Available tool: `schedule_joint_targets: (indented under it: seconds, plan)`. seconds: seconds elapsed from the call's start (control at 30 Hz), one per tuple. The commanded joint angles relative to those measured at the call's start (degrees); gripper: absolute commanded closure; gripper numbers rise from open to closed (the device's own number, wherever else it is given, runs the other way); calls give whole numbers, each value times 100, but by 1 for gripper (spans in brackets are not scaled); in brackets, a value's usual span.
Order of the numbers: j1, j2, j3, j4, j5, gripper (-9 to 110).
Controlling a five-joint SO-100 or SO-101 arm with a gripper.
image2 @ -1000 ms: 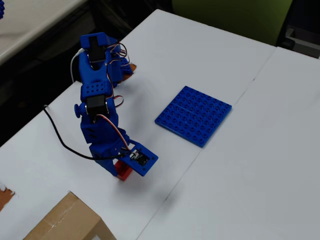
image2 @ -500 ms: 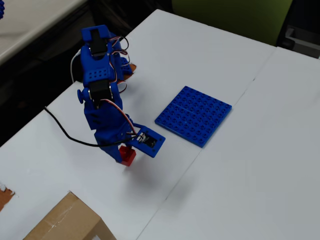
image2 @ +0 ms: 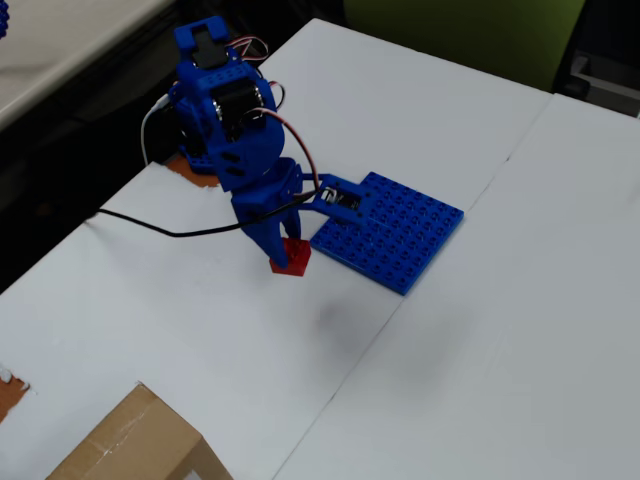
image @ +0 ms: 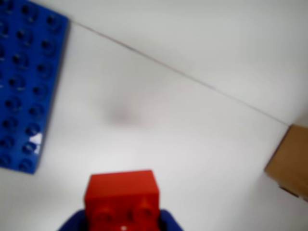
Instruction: Pick up the 2x2 red block and go up the 8x8 blue block.
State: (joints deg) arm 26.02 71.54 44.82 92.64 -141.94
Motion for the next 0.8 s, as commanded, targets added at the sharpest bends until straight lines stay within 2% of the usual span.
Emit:
schedule_joint_targets:
  seconds: [0.0,0.4,0.77]
  plan:
    - [-422,606,-264,105,97,101]
    - [-1608,1380,-255,334,-185,101]
    - [-1978,1925,-255,835,-1125,101]
